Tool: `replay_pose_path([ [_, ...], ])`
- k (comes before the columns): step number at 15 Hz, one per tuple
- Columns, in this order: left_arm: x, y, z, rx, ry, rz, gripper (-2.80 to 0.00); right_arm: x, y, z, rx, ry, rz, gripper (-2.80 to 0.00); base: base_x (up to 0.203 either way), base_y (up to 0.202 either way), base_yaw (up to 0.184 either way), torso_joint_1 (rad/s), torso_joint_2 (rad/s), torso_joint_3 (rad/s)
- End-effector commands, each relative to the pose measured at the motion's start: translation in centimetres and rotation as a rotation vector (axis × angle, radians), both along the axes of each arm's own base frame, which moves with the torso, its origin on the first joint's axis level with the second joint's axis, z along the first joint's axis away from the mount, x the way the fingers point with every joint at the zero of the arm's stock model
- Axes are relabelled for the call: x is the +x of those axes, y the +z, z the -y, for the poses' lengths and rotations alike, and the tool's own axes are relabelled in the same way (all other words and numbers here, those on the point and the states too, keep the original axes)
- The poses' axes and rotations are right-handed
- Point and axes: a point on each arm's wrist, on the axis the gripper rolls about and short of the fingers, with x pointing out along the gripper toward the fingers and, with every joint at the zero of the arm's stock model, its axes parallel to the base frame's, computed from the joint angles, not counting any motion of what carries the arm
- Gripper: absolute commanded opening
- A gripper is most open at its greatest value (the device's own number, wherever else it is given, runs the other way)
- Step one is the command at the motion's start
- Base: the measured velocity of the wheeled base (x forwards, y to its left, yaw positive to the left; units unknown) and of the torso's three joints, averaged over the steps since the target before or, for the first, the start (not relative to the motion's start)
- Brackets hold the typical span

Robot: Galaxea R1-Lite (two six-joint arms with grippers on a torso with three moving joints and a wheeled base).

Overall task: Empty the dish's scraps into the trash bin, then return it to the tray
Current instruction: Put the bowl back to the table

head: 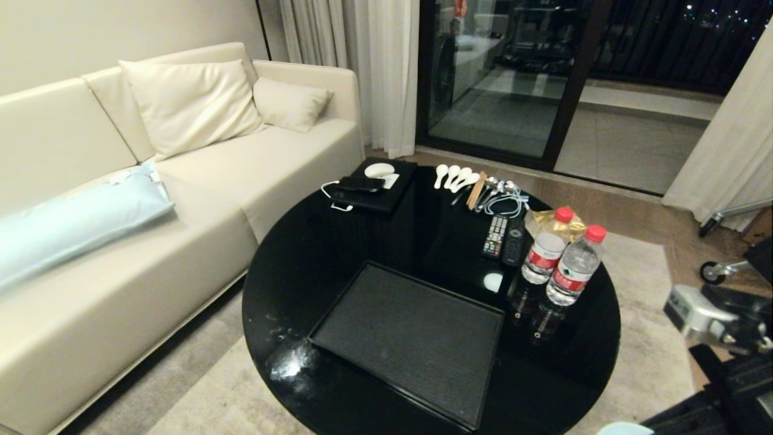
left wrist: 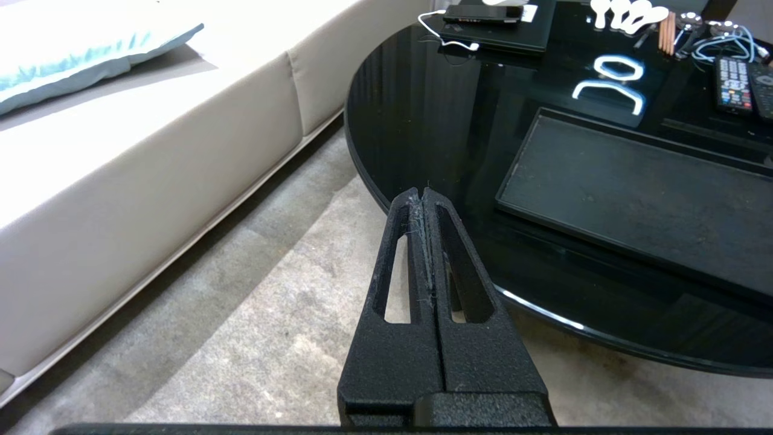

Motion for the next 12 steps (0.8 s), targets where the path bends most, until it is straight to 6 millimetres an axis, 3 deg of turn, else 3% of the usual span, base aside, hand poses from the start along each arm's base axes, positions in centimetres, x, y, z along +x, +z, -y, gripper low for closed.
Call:
replay_pose_path([
  [1, 0.0, 0.0, 0.0, -0.001, 0.000, 0.001, -2.80, 3.0, -0.7, -1.3, -0.022, 0.017, -0.074, -2.80, 0.000, 0.000, 0.000, 0.000, 0.00, 0.000],
  [4, 0.0, 0.0, 0.0, 0.001, 0.000, 0.001, -2.80, 5.7, -1.0, -4.0, -0.030, 0.062, -0.107, -2.80, 0.000, 0.000, 0.000, 0.000, 0.00, 0.000],
  [7, 0.0, 0.0, 0.0, 0.000, 0.000, 0.001, -2.80, 8.8, -1.4, -8.9, -0.050, 0.034, -0.085, -2.80, 0.000, 0.000, 0.000, 0.000, 0.00, 0.000],
  [9, 0.0, 0.0, 0.0, -0.001, 0.000, 0.001, -2.80, 10.2, -1.9, -13.0, -0.076, -0.126, -0.024, -2.80, 0.000, 0.000, 0.000, 0.000, 0.00, 0.000],
  [12, 0.0, 0.0, 0.0, 0.001, 0.000, 0.001, -2.80, 10.5, -4.2, -18.0, -0.102, -0.380, 0.048, -2.80, 0.000, 0.000, 0.000, 0.000, 0.00, 0.000],
])
